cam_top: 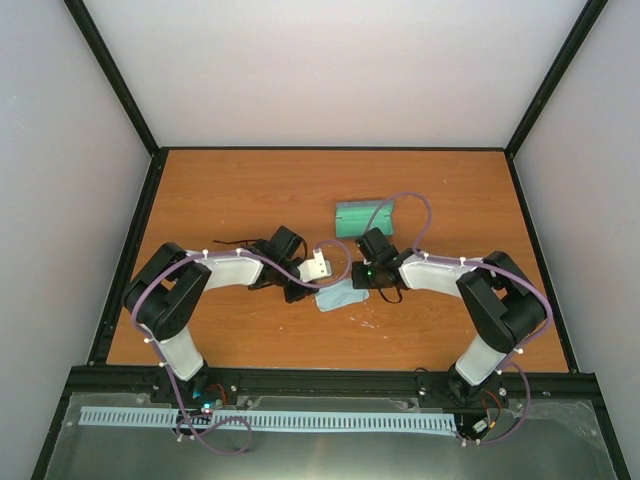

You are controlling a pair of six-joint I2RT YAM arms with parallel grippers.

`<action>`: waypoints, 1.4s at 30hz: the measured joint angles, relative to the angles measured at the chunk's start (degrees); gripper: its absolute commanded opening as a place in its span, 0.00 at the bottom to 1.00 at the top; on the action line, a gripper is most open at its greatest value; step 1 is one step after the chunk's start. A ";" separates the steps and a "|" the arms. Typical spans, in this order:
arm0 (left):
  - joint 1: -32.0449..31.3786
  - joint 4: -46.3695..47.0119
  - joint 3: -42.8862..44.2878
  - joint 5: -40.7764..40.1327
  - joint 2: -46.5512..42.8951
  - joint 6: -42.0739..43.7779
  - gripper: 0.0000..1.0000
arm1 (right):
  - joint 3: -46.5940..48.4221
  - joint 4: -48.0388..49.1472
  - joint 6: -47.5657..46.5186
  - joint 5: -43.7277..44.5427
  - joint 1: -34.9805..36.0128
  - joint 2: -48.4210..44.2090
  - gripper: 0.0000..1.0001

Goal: Organize the sunglasses
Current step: Pick up the glasses cleaning cloth from the center of the board.

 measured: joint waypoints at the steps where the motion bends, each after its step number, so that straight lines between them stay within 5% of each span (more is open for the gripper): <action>1: -0.04 0.07 0.17 -0.17 0.00 0.00 0.01 | -0.26 -0.26 0.20 0.66 0.00 -0.35 0.03; 42: 0.44 12.02 12.55 -4.22 9.29 -0.57 0.01 | 2.67 3.13 -4.50 16.33 -6.08 -2.45 0.03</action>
